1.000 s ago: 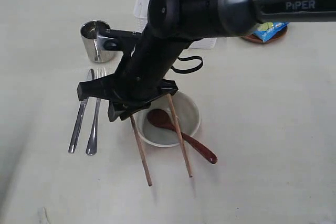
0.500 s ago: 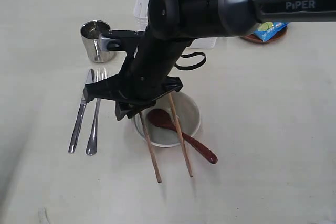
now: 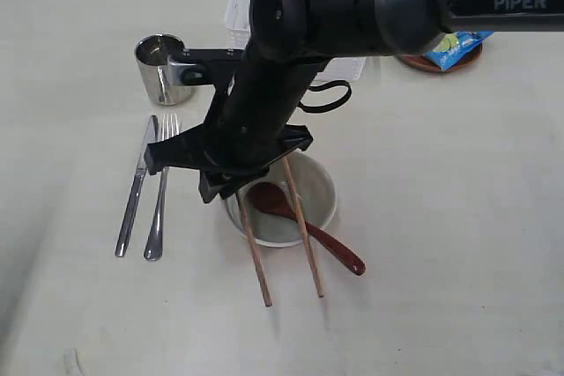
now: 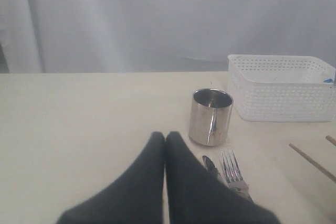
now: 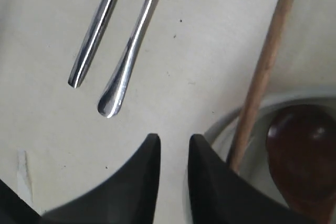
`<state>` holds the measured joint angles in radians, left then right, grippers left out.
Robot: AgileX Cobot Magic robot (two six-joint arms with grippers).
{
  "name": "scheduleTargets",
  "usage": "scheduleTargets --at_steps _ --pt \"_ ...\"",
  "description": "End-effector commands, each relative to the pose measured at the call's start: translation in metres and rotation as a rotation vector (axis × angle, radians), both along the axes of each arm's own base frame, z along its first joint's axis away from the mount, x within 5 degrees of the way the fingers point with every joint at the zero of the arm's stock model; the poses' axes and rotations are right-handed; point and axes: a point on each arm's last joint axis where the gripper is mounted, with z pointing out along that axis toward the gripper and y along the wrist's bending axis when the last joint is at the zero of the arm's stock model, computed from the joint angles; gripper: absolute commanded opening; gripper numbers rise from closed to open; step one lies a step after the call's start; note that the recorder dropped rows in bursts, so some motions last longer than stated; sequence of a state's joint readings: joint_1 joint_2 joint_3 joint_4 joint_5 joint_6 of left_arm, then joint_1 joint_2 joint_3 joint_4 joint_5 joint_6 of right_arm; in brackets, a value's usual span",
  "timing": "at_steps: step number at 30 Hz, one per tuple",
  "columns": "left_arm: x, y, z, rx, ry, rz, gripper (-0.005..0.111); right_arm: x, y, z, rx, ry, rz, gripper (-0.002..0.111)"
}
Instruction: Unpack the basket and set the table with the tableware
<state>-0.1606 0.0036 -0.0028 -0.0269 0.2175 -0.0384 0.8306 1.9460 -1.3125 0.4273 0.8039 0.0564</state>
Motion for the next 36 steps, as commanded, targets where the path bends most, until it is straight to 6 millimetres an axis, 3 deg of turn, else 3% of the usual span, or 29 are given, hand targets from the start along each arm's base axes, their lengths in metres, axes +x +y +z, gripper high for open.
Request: scheduleTargets --at_steps 1,29,36 --pt "0.000 0.000 0.000 -0.006 -0.006 -0.001 0.000 0.000 -0.004 0.006 -0.023 -0.013 0.018 0.019" --pt "0.000 0.000 0.000 -0.006 -0.006 -0.001 0.000 0.004 -0.019 0.004 -0.194 -0.061 0.012 0.019" --pt "0.000 0.000 0.000 -0.006 -0.006 -0.001 0.000 0.006 -0.019 0.020 -0.182 -0.106 0.029 0.019"
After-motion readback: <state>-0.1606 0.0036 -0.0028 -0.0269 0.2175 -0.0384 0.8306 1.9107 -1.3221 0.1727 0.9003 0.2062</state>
